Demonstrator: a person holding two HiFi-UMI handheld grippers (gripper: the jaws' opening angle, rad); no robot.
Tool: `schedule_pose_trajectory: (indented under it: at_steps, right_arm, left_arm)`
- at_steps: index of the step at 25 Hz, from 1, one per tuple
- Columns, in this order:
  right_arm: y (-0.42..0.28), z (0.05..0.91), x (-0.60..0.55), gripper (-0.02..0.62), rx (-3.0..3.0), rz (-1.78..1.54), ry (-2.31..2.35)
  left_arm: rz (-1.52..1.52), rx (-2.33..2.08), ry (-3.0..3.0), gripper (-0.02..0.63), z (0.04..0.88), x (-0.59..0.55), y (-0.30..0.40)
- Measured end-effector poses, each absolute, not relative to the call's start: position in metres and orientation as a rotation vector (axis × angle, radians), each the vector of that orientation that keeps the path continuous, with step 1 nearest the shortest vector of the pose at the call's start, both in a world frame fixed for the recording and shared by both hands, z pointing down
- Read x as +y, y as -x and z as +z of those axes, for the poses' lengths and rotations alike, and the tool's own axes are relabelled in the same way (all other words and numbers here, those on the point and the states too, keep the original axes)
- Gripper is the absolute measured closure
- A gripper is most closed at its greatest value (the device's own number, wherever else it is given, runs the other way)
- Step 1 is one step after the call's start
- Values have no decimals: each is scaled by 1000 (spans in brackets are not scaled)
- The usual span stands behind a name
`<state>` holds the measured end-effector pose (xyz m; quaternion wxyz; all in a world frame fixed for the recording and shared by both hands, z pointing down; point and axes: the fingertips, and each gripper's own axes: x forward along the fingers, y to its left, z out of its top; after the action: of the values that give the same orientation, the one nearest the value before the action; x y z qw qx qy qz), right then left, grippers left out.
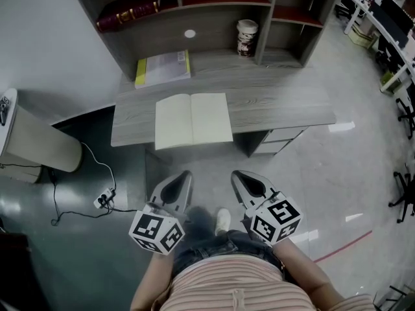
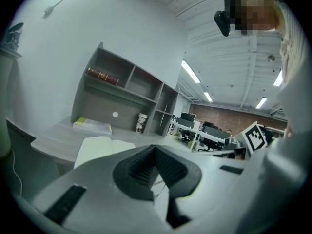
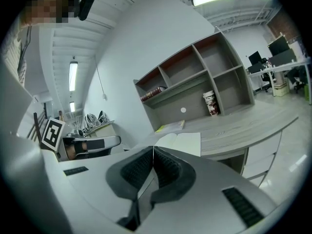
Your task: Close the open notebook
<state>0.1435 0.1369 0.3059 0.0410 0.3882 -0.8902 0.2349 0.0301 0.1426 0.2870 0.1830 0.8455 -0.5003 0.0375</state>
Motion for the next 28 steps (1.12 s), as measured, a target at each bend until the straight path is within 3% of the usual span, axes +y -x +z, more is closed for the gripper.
schedule_pose_trajectory:
  at_steps: [13,28]
  right_arm:
    - [-144,320,108,586,-2681,821,-1253]
    - [-127,348,10,586,-2505,987,-1424]
  left_arm:
    - [113,-1422,-2365,594,294,107,-14]
    - [259,-1180,-2435,594,322,-15,18]
